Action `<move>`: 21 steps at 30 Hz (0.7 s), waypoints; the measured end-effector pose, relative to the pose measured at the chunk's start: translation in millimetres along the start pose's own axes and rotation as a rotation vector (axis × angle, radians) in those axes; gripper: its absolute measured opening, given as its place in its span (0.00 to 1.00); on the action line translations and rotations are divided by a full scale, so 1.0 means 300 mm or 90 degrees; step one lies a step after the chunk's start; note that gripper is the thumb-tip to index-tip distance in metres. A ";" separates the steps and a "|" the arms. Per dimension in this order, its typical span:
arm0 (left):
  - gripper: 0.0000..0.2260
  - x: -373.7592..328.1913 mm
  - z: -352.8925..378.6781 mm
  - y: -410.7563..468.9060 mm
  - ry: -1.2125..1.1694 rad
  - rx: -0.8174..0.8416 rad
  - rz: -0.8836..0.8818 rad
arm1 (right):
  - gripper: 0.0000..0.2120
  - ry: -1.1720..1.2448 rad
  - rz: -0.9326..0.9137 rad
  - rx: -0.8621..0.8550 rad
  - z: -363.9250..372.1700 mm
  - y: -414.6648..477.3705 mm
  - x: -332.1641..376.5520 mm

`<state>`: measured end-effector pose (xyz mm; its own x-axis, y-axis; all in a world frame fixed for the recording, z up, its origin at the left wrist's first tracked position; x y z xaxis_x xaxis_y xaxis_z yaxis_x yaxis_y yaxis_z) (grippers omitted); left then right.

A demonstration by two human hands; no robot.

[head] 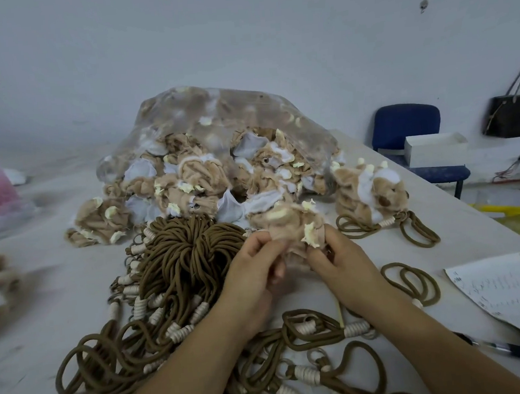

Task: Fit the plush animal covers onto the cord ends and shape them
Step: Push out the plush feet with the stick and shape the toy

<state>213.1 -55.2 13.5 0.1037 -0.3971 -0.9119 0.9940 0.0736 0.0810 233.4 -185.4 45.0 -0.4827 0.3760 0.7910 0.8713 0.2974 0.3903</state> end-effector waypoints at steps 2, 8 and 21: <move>0.06 0.005 0.003 0.004 -0.162 0.010 -0.042 | 0.05 0.038 0.038 -0.008 0.000 -0.002 -0.023; 0.10 0.020 0.046 -0.007 -0.019 0.072 -0.061 | 0.09 0.098 0.100 -0.090 -0.053 -0.001 -0.068; 0.07 0.047 0.003 -0.010 -0.096 -0.009 -0.151 | 0.09 0.071 0.092 -0.037 -0.027 0.005 -0.056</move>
<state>211.7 -61.8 0.8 -0.1275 -0.5362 -0.8344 0.9906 -0.0261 -0.1346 243.6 -198.5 36.2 -0.3415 0.3100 0.8873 0.9363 0.1943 0.2925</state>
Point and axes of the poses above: each hand's wrist, its own y-axis towards the middle knuckle, its own z-axis out of the palm, x = y × z, the point moved 9 cm from there along y, towards the middle knuckle, and after that the axes turned 1 degree about y, right-handed, at the moved point
